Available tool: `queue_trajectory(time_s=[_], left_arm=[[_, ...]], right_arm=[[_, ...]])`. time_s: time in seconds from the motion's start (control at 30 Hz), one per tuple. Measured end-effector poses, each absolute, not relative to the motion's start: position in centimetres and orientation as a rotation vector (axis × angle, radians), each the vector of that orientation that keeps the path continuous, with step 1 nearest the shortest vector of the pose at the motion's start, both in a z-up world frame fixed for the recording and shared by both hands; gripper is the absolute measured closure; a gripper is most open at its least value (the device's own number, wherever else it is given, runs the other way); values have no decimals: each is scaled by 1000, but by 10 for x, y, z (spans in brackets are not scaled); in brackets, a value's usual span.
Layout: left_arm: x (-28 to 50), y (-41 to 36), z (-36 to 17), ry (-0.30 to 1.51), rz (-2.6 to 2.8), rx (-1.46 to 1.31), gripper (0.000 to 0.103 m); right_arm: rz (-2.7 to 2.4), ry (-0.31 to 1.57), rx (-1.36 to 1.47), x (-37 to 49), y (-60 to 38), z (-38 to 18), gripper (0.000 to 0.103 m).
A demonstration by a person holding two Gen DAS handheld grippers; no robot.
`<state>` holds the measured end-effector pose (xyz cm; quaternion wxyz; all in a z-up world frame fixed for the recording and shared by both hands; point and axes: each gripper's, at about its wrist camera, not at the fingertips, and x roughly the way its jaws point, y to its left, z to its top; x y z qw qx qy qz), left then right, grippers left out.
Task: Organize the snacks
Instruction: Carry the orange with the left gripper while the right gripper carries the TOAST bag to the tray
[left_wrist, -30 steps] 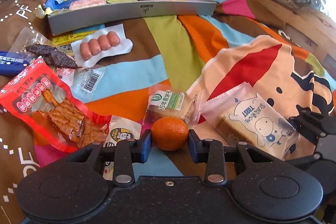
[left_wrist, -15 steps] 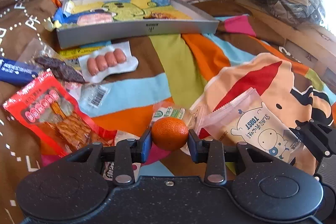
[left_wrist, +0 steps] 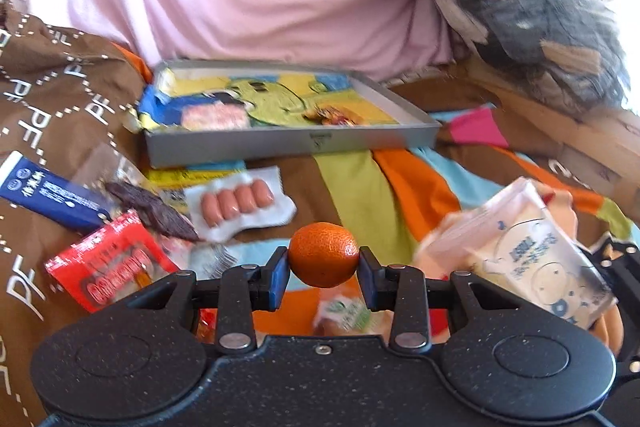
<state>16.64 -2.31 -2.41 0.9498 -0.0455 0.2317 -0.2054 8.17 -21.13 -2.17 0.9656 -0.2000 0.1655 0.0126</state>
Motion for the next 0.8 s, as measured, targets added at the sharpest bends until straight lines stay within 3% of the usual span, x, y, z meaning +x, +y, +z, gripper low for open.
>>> queue_trajectory(time_s=[0.5,0.8], left_arm=[[187,0,-1,391,-341,-169,65],[263,-8,40,370,-285,-192,65]], right_arm=[[81,173,-455,140,-222,25,29],[108,153,-366,216,-223,52,29]])
